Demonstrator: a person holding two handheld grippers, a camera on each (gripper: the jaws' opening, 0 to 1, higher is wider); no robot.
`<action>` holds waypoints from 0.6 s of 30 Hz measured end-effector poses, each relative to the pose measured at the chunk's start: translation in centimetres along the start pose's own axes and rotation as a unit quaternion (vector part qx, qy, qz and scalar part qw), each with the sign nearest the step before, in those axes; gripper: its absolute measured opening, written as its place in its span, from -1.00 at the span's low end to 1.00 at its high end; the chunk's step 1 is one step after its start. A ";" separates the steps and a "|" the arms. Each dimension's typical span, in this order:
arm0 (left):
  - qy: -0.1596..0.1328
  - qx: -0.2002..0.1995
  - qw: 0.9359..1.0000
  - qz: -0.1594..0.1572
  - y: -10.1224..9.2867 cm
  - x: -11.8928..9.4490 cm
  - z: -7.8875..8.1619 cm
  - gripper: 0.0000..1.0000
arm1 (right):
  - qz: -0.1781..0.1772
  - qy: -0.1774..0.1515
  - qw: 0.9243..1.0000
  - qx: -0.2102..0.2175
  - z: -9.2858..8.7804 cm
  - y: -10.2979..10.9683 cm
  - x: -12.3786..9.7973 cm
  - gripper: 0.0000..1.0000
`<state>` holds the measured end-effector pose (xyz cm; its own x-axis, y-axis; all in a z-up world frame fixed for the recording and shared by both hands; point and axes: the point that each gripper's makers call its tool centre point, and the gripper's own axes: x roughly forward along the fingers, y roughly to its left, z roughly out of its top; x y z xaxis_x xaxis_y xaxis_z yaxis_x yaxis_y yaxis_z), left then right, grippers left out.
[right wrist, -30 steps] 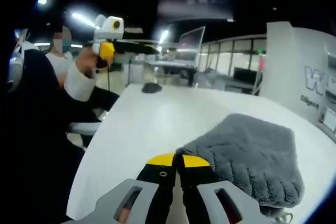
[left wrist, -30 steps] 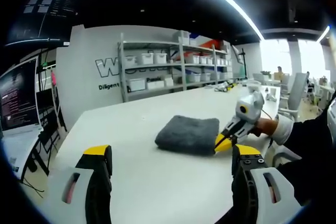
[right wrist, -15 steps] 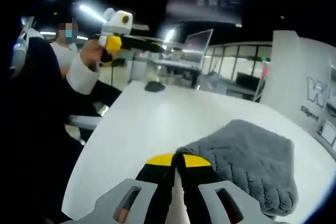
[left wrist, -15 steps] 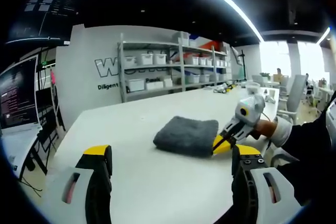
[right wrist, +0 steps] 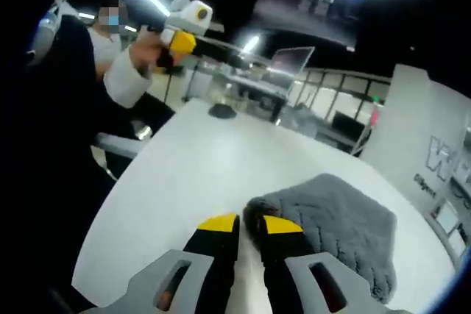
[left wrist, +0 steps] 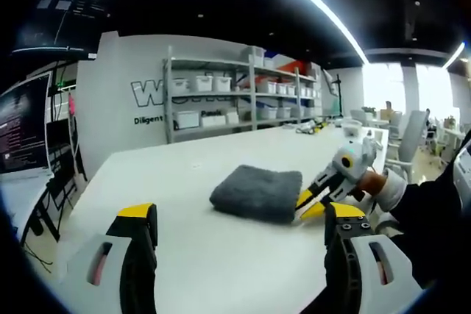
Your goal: Open the folded towel by lifting each exposed corner and separating the folded layers until the towel lies flat within the target outline without major curled edges
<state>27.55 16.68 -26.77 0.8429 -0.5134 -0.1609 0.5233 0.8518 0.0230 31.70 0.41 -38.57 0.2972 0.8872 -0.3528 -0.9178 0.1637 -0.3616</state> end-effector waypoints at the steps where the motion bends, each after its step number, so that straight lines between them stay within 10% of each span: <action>1: -0.003 -0.004 1.000 -0.003 -0.1 0.1 0.1 0.86 | -0.002 -0.002 1.000 0.000 0.0 -0.1 -0.1 -0.86; 18: 0.006 0.001 1.000 -0.023 -2.3 2.5 -0.6 0.86 | -0.017 -0.027 0.999 -0.001 1.0 -0.4 -1.1 -0.78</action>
<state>28.32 13.49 -27.82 0.8164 -0.5509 -0.1733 0.5619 0.8270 0.0182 31.47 -0.24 -37.16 0.3137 0.9033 -0.2925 -0.9070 0.1939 -0.3739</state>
